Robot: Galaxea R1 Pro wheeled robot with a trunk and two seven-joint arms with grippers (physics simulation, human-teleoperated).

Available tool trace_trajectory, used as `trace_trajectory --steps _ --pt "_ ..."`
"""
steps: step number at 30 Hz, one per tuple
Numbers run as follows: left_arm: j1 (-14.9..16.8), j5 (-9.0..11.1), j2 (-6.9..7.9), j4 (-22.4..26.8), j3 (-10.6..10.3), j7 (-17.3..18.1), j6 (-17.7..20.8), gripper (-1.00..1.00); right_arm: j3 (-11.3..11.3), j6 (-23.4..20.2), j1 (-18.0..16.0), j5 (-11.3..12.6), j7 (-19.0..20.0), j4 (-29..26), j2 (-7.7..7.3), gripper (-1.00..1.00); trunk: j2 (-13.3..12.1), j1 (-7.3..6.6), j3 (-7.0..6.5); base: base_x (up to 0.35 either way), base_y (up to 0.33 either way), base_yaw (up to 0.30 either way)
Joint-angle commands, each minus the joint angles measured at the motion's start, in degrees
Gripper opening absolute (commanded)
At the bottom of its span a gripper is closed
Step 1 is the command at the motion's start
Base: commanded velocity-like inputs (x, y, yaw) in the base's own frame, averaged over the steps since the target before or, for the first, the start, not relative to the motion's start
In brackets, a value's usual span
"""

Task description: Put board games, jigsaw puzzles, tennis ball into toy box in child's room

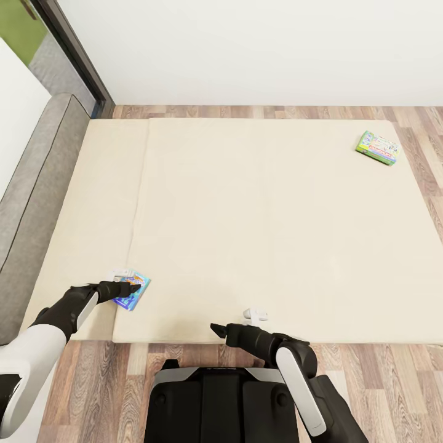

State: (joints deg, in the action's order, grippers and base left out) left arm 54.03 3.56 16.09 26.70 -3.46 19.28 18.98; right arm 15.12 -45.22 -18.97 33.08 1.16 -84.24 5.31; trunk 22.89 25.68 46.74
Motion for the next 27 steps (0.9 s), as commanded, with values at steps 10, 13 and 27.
trace_trajectory --steps 10,13,27 --pt "-0.07 -0.57 -0.39 -0.22 -0.06 -4.09 0.10 1.00 0.00 -0.18 -0.02 -0.12 0.14 -0.05 0.04 1.00 0.02 0.10 0.03 0.000 0.000 0.000" --pt "-0.07 -0.54 -0.25 -0.23 -0.01 -4.06 0.10 1.00 0.00 -0.17 -0.02 -0.12 0.15 -0.05 0.05 1.00 0.02 0.10 -0.10 0.000 0.000 0.000" --pt "-0.07 -0.43 1.00 -0.24 0.14 -2.71 0.02 1.00 0.00 -0.14 -0.02 -0.17 0.09 -0.05 0.19 1.00 0.02 0.10 -0.59 0.000 0.000 0.000"
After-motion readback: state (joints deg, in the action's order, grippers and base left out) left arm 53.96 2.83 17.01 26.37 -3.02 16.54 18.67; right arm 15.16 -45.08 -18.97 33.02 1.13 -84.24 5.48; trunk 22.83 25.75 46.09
